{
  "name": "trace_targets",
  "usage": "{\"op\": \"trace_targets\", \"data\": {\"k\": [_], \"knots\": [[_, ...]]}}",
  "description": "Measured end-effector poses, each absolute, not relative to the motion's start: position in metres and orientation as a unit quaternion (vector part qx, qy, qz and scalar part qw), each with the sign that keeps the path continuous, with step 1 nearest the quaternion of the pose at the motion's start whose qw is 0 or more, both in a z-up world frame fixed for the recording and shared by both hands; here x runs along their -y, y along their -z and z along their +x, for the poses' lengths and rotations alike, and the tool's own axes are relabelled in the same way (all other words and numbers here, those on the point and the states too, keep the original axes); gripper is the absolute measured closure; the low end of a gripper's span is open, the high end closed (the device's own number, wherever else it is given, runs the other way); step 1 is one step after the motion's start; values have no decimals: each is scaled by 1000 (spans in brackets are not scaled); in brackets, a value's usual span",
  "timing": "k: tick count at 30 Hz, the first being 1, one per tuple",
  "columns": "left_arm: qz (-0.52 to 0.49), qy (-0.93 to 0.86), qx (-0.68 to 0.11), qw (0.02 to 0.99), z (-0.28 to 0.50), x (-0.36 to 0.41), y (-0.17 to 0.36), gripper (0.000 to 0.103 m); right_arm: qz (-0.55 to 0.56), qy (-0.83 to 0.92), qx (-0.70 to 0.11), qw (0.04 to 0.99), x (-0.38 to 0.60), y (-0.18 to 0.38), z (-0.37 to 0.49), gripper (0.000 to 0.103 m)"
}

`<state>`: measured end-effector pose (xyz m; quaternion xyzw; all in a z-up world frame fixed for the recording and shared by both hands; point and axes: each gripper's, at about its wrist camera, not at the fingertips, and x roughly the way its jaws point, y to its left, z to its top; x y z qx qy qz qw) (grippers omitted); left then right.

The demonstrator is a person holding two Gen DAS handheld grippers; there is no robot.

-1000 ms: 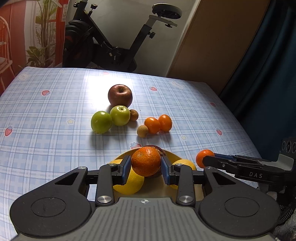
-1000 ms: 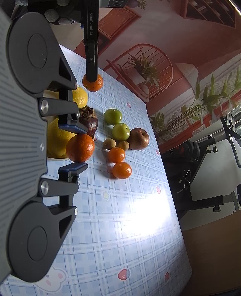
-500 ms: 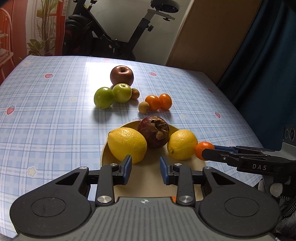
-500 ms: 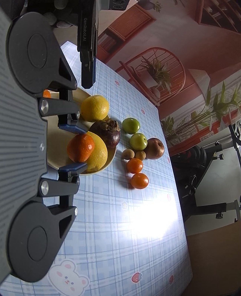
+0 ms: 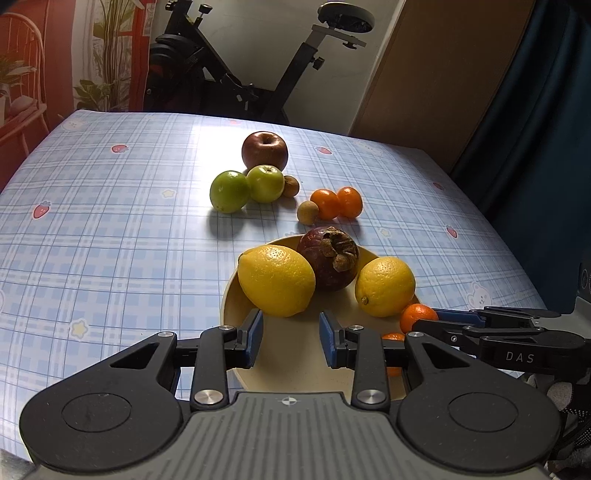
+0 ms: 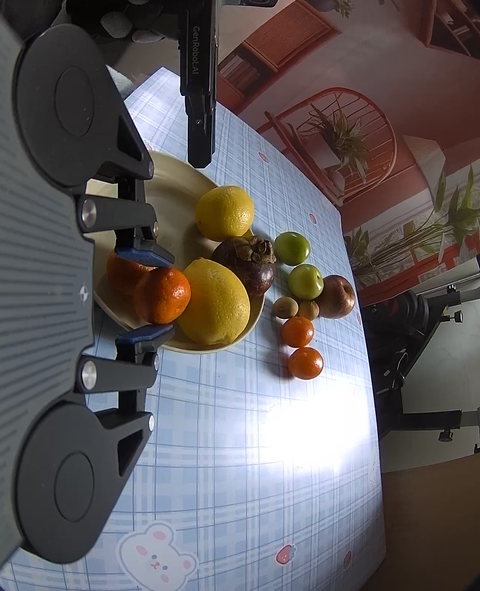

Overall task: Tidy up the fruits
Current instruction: 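Carry the tangerine with the right tool onto the plate and release, then move the open right tool to a larger orange beside the green apples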

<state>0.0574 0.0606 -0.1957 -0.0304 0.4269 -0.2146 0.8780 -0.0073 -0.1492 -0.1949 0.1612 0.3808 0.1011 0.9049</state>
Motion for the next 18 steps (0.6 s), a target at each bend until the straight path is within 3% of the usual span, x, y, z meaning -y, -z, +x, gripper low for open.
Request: {"op": "trace_targets", "data": {"k": [18], "knots": [[-48,180,-408,894,68,-68,188,68,156,-81,-342,923,167,174,-9,63]]}}
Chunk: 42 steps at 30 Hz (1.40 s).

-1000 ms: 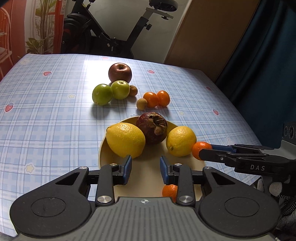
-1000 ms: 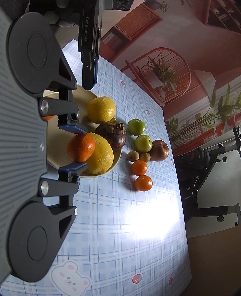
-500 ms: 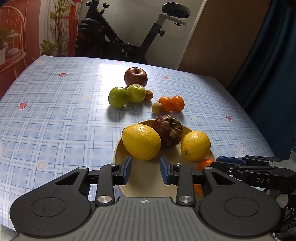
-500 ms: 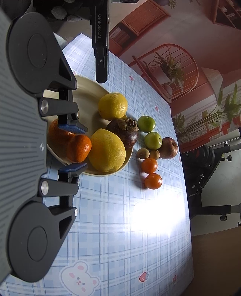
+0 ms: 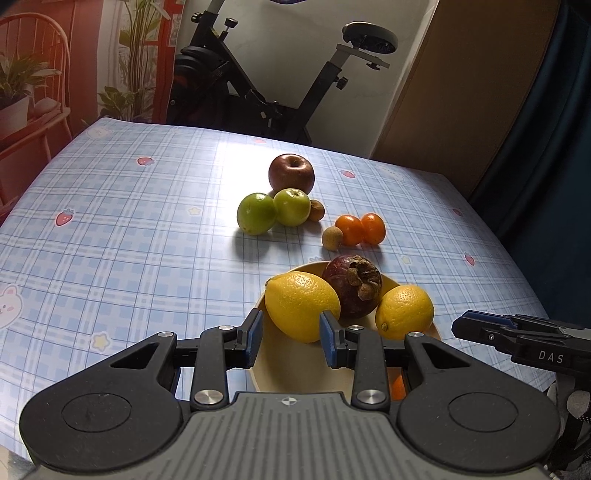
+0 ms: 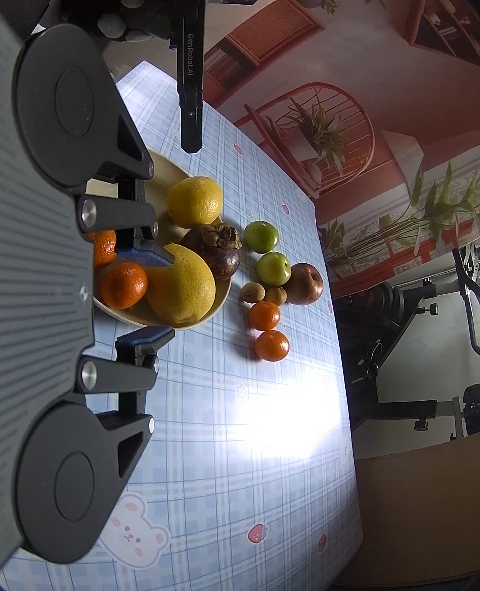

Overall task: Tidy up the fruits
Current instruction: 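Move the open right tool to a larger orange beside the green apples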

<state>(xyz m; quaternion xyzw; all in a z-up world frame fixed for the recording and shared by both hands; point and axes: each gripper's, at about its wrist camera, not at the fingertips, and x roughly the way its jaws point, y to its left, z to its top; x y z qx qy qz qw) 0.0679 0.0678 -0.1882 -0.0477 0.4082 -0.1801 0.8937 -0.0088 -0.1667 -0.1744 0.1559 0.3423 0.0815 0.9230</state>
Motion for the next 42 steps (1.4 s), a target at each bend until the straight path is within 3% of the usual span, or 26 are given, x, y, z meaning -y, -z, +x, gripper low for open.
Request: {"op": "trace_targets", "data": {"k": [25,32,42], "knots": [[-14,163,-364,917,132,-55,144,68,78,-94,-322,939,179,149,55,67],[-3,164,-376,912,145,-45,151,68,43,-101,-330,938,180,160,75,67],[0,173,-390,905,179,-21,163,68,75,-100,-337,933,198,183,117,67]]}}
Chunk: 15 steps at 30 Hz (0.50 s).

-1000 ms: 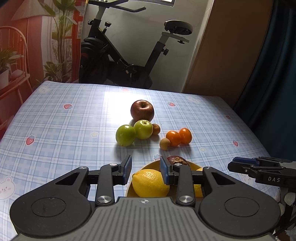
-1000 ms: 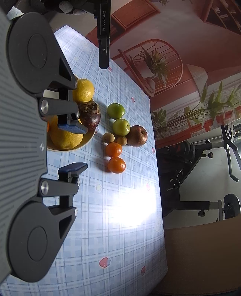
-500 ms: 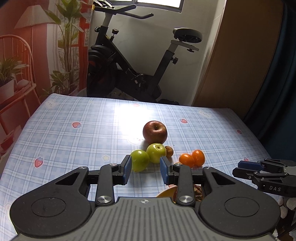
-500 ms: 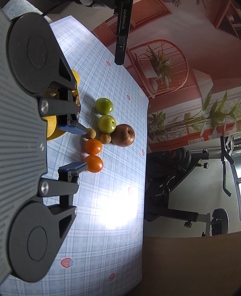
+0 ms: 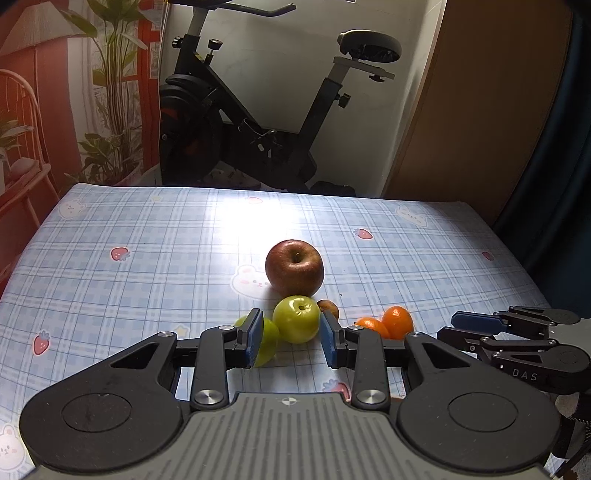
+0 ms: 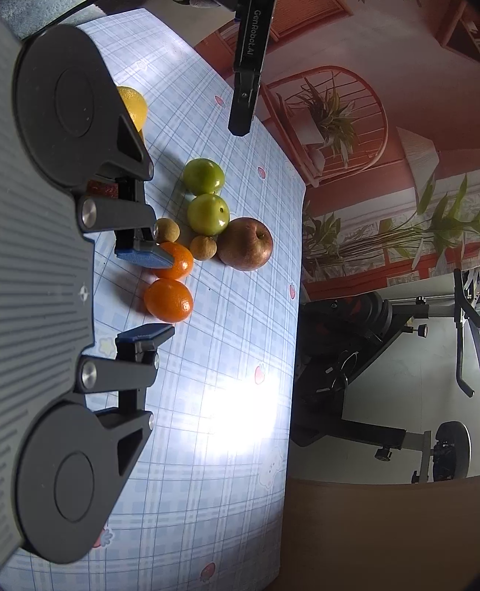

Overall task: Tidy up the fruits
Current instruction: 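Move the open right tool to a larger orange beside the green apples, then close the right tool fingers around the orange and lift it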

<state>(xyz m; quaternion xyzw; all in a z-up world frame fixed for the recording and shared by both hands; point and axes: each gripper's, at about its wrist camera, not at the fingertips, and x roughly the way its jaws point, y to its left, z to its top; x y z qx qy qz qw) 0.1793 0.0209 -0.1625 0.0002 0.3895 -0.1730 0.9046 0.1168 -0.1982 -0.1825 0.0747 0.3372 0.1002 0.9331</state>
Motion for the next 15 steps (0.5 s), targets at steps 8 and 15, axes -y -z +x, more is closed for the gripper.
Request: {"op": "trace_targets", "data": {"k": [8,15], "knots": [[-3,172,-396,902,199,-10,175,68,100,-101,-347,927,203,198,143,67],[6,174,-406,897,207,-7,183,68,124,-107,-353,921,207,207,157,67]]}}
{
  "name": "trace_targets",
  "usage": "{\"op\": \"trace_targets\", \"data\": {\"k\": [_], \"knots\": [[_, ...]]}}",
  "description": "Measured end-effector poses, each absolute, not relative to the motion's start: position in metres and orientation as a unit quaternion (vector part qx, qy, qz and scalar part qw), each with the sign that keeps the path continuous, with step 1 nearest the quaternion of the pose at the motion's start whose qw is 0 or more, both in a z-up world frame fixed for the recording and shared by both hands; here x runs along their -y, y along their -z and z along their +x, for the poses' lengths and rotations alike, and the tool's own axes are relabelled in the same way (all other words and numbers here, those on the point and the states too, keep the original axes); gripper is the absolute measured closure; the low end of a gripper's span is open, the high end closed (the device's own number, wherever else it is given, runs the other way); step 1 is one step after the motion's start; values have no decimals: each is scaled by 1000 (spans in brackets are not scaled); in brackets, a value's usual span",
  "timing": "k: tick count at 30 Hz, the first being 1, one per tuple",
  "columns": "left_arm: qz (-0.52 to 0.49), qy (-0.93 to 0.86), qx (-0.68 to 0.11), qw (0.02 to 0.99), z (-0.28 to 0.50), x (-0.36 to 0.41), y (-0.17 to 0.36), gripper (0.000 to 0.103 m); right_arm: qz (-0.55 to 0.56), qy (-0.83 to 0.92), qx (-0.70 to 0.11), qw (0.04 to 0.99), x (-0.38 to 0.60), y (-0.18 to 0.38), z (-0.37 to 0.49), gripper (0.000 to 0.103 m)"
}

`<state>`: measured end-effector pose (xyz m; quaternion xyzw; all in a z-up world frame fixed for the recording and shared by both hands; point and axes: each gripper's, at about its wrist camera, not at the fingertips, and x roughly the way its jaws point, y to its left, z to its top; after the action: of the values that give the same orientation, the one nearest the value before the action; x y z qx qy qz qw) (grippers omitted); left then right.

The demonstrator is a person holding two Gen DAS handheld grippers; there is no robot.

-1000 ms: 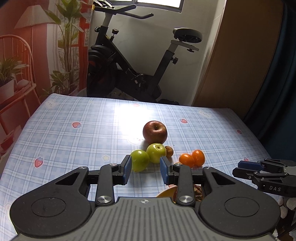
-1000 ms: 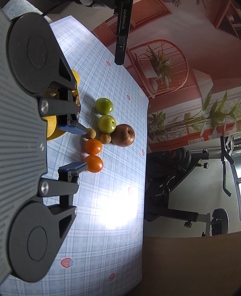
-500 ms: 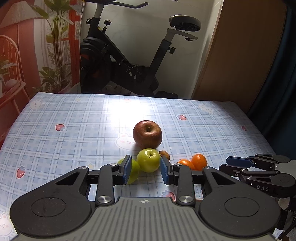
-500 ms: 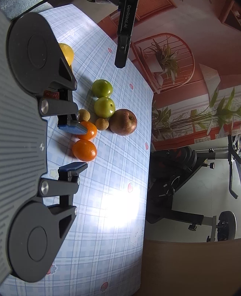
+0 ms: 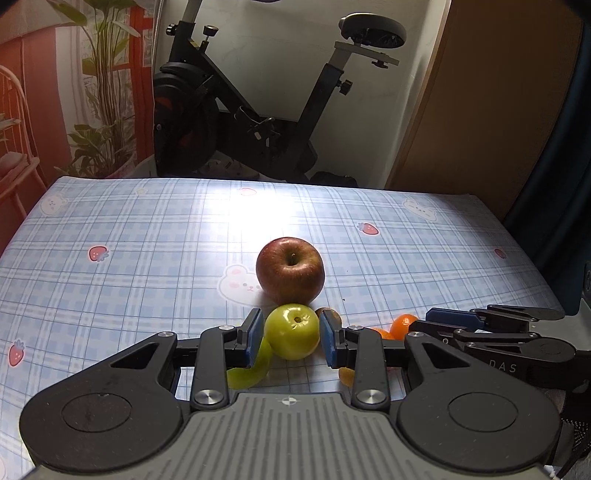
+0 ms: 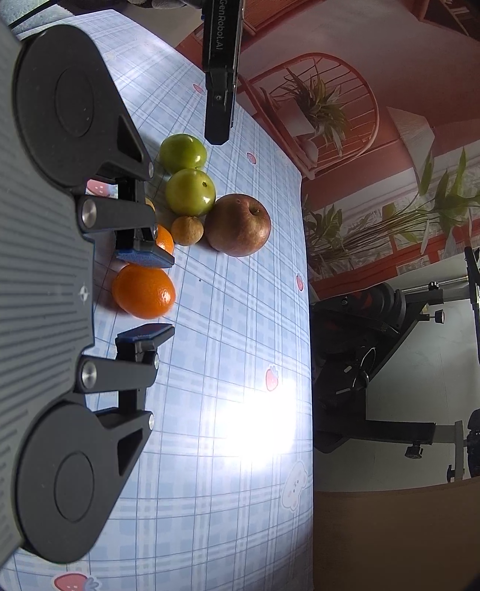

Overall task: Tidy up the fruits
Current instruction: 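Close the right tool fingers around the orange and lift it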

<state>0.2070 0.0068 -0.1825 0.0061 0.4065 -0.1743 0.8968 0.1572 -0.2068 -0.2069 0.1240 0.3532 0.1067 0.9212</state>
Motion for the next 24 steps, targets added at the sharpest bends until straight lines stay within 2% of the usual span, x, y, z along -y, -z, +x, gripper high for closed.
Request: {"op": "trace_targets", "data": {"k": [24], "knots": [[7,167,-422,891,212,-9,193,68,163,-108,-361,912,212,211,156,66]]}}
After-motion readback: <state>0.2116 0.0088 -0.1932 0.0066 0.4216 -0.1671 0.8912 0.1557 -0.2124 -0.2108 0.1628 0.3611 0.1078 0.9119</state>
